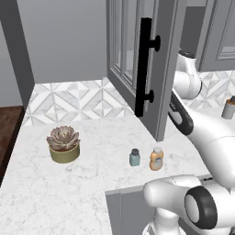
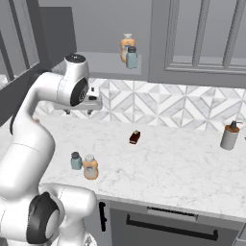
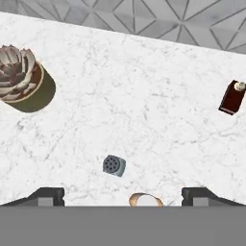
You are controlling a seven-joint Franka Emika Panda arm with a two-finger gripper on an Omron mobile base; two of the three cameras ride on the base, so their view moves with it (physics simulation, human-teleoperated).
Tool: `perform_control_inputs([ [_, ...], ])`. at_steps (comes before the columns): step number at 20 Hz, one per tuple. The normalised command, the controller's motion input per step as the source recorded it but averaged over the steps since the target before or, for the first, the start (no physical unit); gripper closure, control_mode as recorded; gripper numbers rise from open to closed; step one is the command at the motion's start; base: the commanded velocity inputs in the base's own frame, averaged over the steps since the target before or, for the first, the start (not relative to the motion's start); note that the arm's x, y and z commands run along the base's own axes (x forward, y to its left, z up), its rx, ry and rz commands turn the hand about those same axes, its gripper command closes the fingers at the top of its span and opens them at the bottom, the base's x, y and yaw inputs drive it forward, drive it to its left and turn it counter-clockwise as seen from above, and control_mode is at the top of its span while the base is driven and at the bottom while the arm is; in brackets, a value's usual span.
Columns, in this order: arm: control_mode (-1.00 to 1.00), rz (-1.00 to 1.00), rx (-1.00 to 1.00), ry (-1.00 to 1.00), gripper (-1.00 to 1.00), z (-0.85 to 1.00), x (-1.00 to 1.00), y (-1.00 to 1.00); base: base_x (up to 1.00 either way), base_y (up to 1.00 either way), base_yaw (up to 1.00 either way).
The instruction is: Put the shaker and condiment bottle from the counter next to their counterparts in the cabinet.
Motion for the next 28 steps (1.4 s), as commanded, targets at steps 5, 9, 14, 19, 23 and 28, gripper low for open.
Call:
perform_control_inputs([
  [5, -1.00, 0.46, 0.13, -0.15, -1.00, -0.29, -0.02, -0.22, 0.00, 0.00, 0.00],
  [9, -1.00, 0.66, 0.12, -0.18, -1.00, -0.53, -0.06, -0.17, 0.00, 0.00, 0.00],
  [14, -1.00, 0.72, 0.17, -0.19, -1.00, -0.55, 0.00, -0.15, 0.00, 0.00, 0.00],
  [19, -1.00, 0.70, 0.18, -0.21, -1.00, -0.58, -0.01, -0.30, 0.00, 0.00, 0.00],
  [23, -1.00, 0.56, 0.13, -0.18, -1.00, -0.73, -0.05, -0.24, 0.00, 0.00, 0.00],
  [28, -1.00, 0.12, 0.03, -0.06, -1.00, -0.12, -0.03, -0.01, 0.00, 0.00, 0.00],
])
